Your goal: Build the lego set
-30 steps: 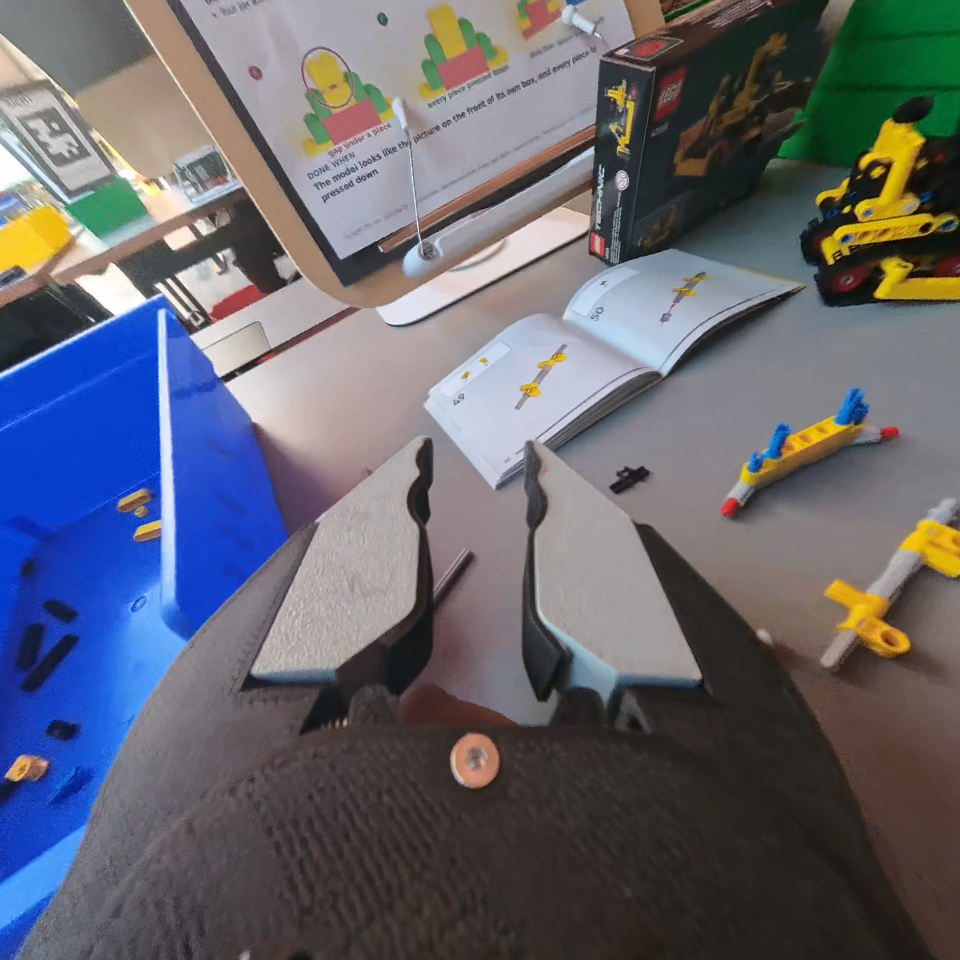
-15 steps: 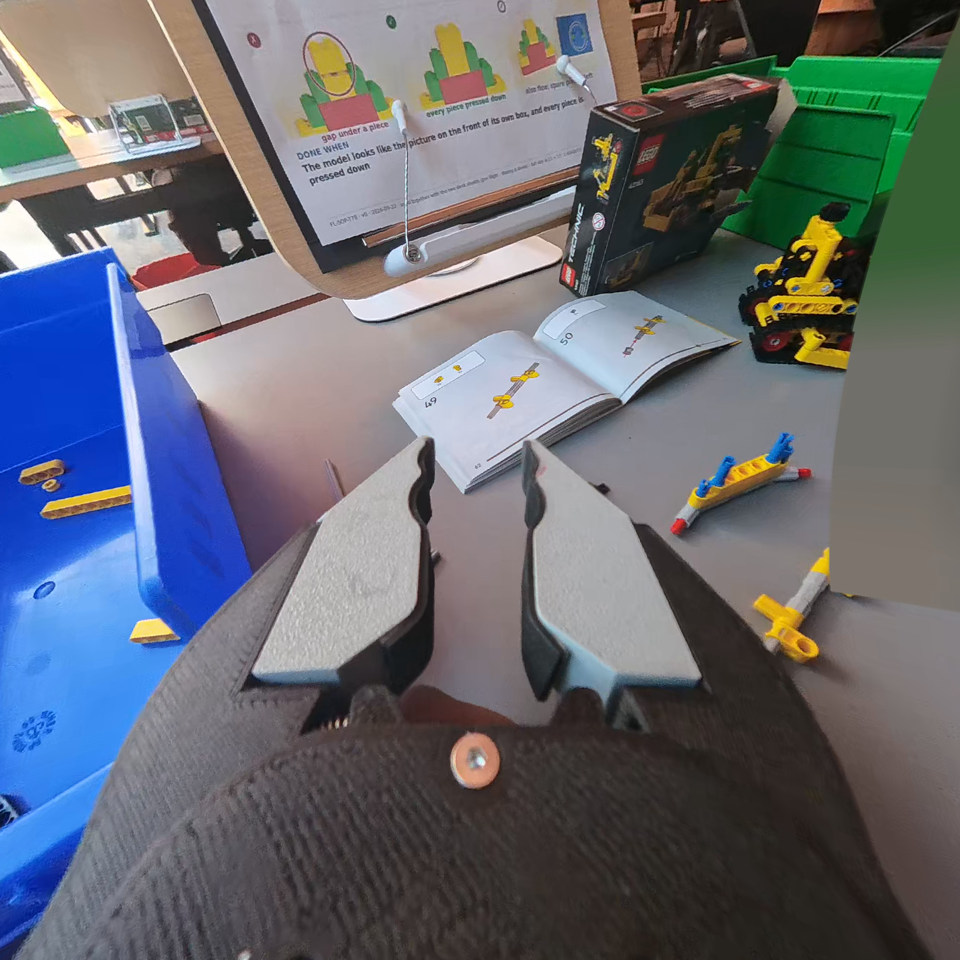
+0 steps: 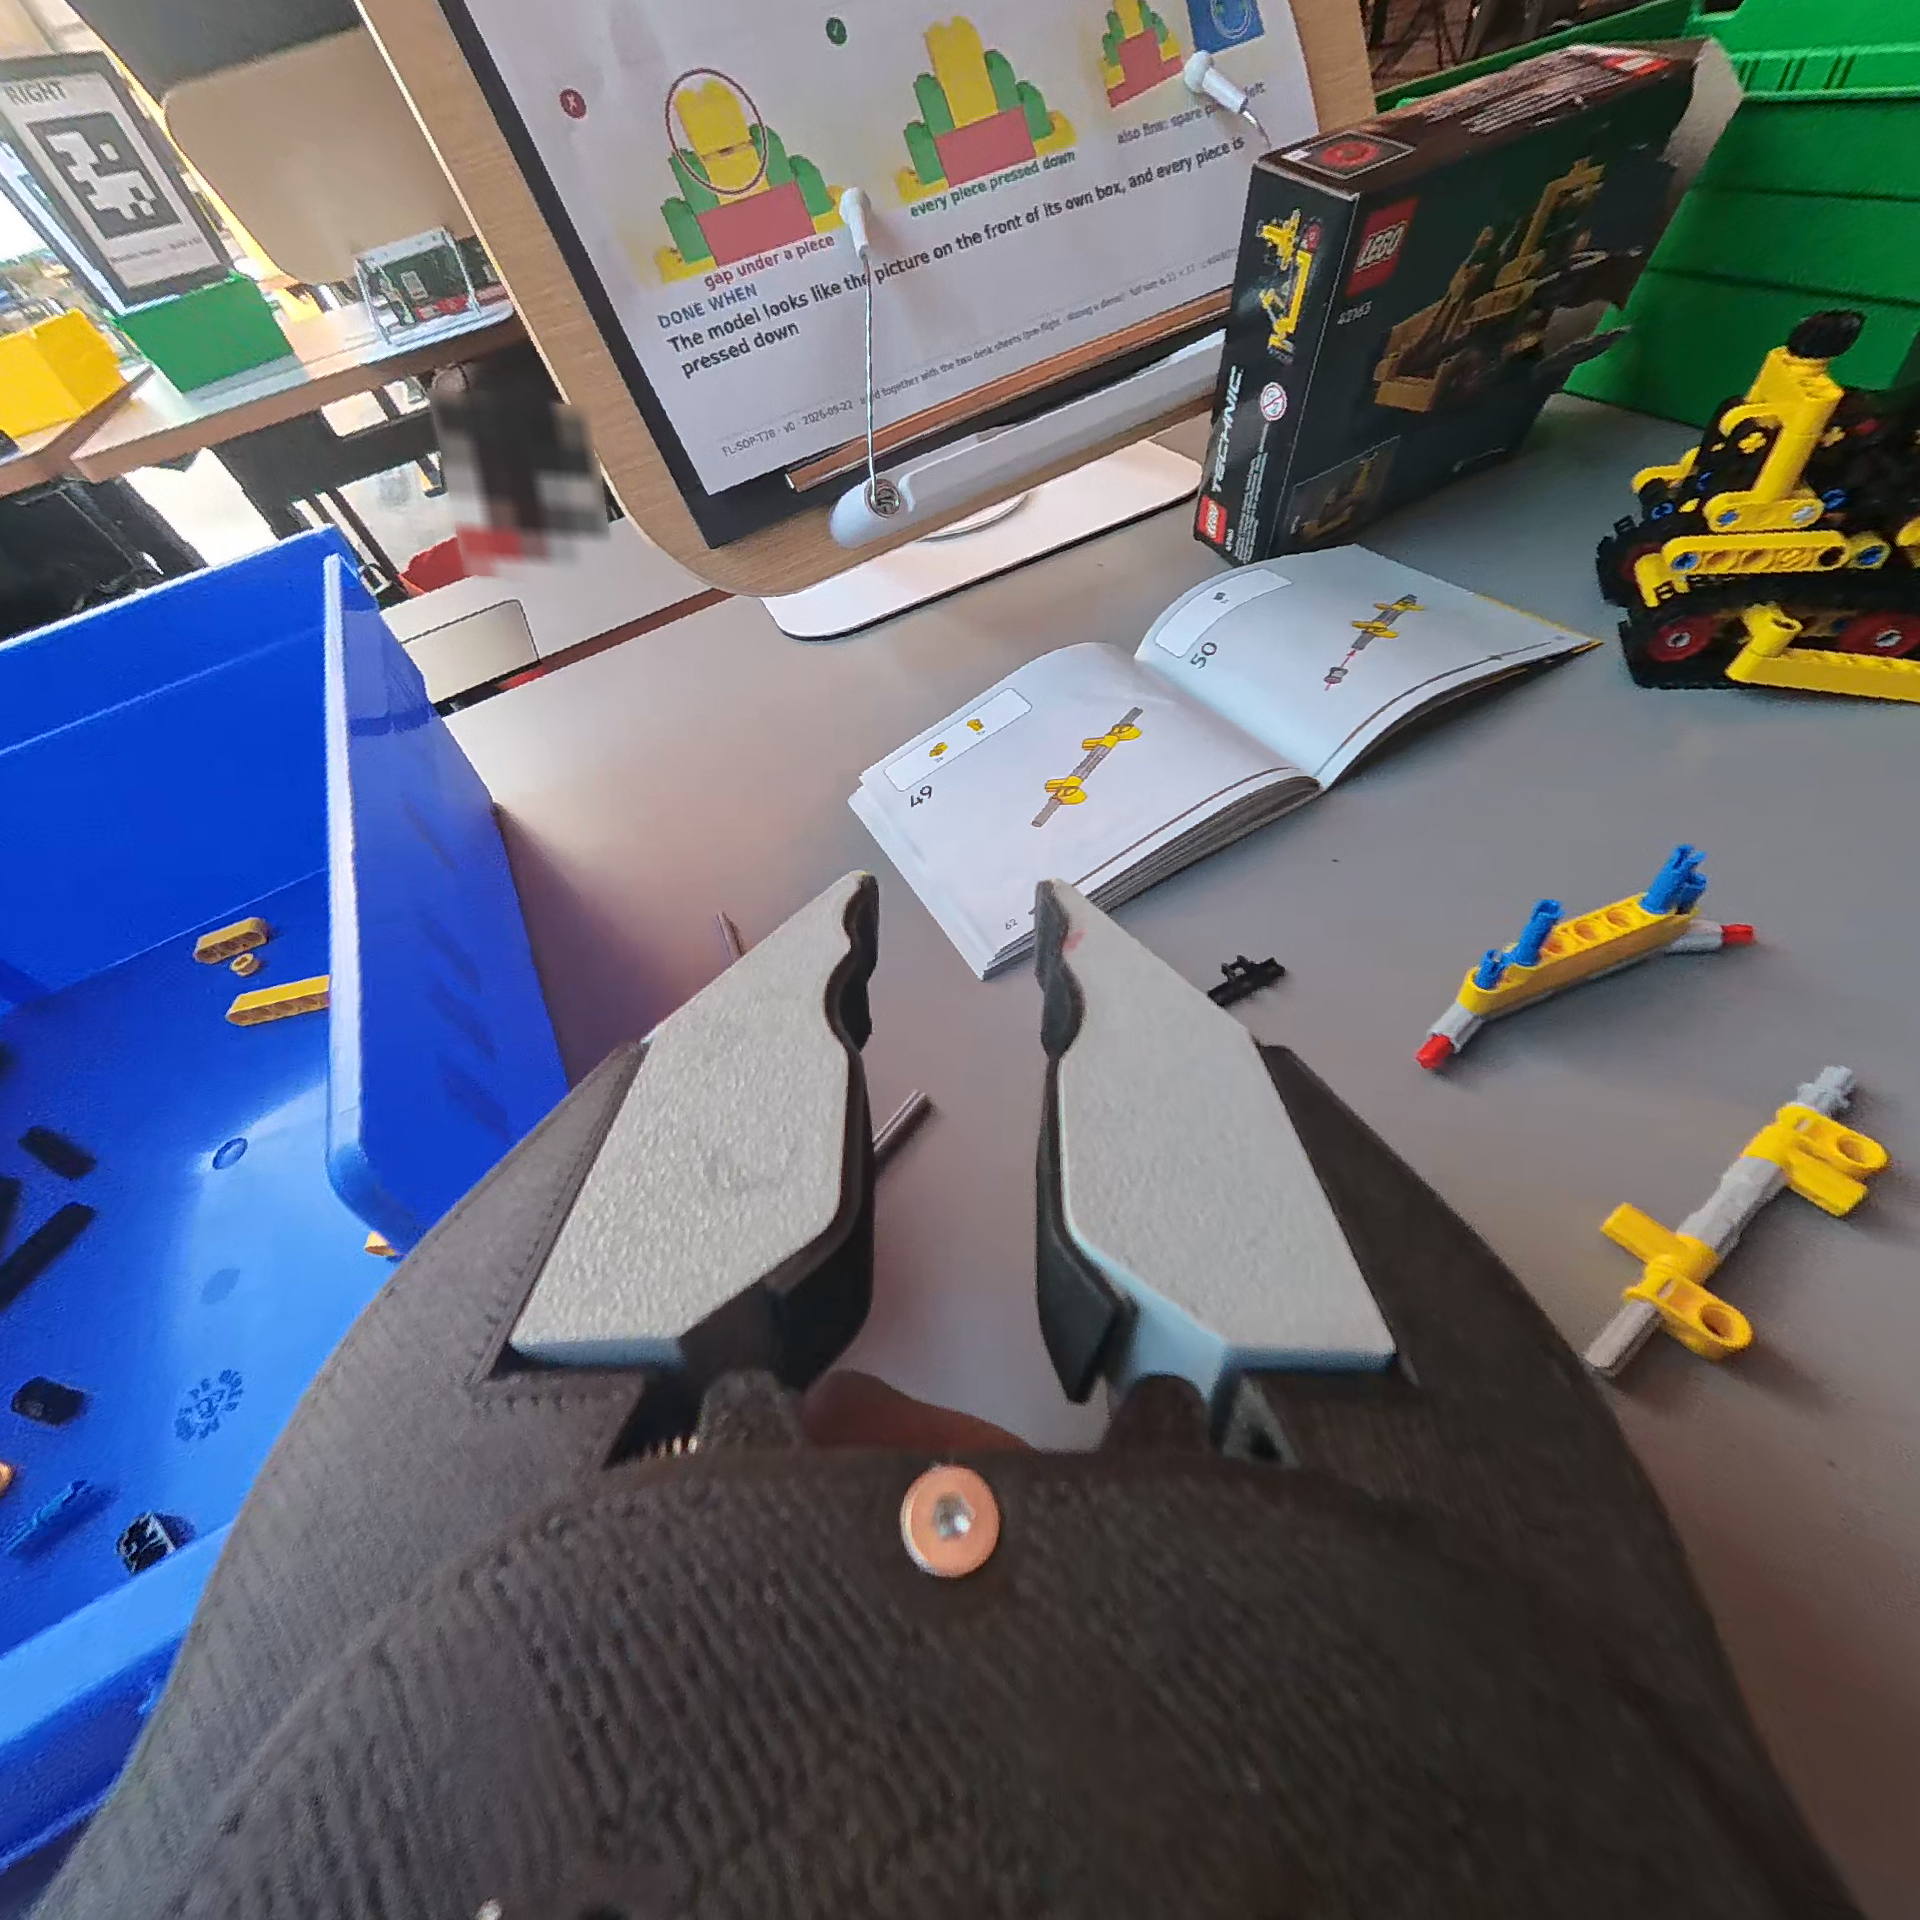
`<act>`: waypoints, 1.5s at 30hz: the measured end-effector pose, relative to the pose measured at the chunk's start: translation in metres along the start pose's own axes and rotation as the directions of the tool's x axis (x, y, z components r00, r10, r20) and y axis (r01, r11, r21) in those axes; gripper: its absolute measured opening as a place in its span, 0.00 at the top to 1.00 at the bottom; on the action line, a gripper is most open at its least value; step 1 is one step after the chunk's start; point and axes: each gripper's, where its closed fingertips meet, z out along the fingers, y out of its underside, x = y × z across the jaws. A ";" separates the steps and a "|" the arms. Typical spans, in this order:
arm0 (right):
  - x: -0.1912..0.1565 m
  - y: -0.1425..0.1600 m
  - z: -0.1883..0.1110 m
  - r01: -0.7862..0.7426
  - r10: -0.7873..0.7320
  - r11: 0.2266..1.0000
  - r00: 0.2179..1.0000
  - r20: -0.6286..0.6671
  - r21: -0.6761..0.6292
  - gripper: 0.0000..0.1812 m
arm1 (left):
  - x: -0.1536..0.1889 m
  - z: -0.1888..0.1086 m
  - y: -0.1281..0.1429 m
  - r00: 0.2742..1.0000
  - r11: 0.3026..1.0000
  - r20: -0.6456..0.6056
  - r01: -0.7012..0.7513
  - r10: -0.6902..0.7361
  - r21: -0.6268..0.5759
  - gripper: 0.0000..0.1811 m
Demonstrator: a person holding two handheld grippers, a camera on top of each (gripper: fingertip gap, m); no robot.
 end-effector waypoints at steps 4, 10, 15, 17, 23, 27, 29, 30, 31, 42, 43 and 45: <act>0.001 0.001 0.002 -0.021 0.021 1.000 1.000 0.008 -0.003 0.82 | 0.001 0.003 0.003 0.999 0.999 0.022 -0.035 0.036 -0.029 0.85; 0.012 -0.002 0.009 -0.105 0.105 0.994 0.994 -0.004 0.016 0.81 | -0.004 0.008 0.017 0.956 0.958 0.118 -0.253 0.269 -0.131 0.86; 0.019 -0.006 0.014 -0.179 0.178 0.983 0.984 0.021 0.047 0.80 | -0.001 0.010 0.016 0.954 0.955 0.098 -0.272 0.284 -0.123 0.89; 0.019 -0.007 0.016 -0.184 0.182 0.982 0.983 0.031 0.050 0.80 | -0.004 0.009 0.015 0.960 0.962 0.105 -0.246 0.258 -0.118 0.92; 0.013 -0.005 0.020 -0.154 0.152 0.988 0.987 0.050 0.027 0.82 | -0.011 0.009 0.015 0.966 0.971 0.129 -0.208 0.224 -0.120 1.00; 0.013 -0.005 0.020 -0.154 0.153 0.988 0.987 0.041 0.025 0.83 | -0.010 0.009 0.015 0.962 0.967 0.127 -0.225 0.240 -0.122 0.96; 0.012 -0.006 0.020 -0.151 0.150 0.988 0.988 0.043 0.027 0.84 | -0.010 0.008 0.014 0.961 0.966 0.132 -0.229 0.244 -0.117 0.96; 0.011 -0.006 0.020 -0.147 0.146 0.989 0.988 0.045 0.025 0.84 | -0.010 0.007 0.015 0.960 0.965 0.134 -0.233 0.248 -0.117 0.95; 0.010 -0.006 0.020 -0.139 0.138 0.990 0.989 0.045 0.023 0.84 | -0.010 0.007 0.015 0.958 0.965 0.138 -0.235 0.251 -0.118 0.95; 0.009 -0.006 0.020 -0.117 0.116 0.993 0.993 0.021 0.024 0.85 | -0.010 0.002 0.014 0.954 0.962 0.143 -0.249 0.263 -0.108 0.94; 0.009 -0.006 0.019 -0.121 0.120 0.992 0.993 0.021 0.024 0.85 | -0.010 0.002 0.015 0.954 0.962 0.142 -0.249 0.263 -0.108 0.94; 0.010 -0.006 0.019 -0.130 0.130 0.991 0.991 0.024 0.025 0.85 | -0.011 0.002 0.015 0.956 0.964 0.141 -0.242 0.256 -0.107 0.94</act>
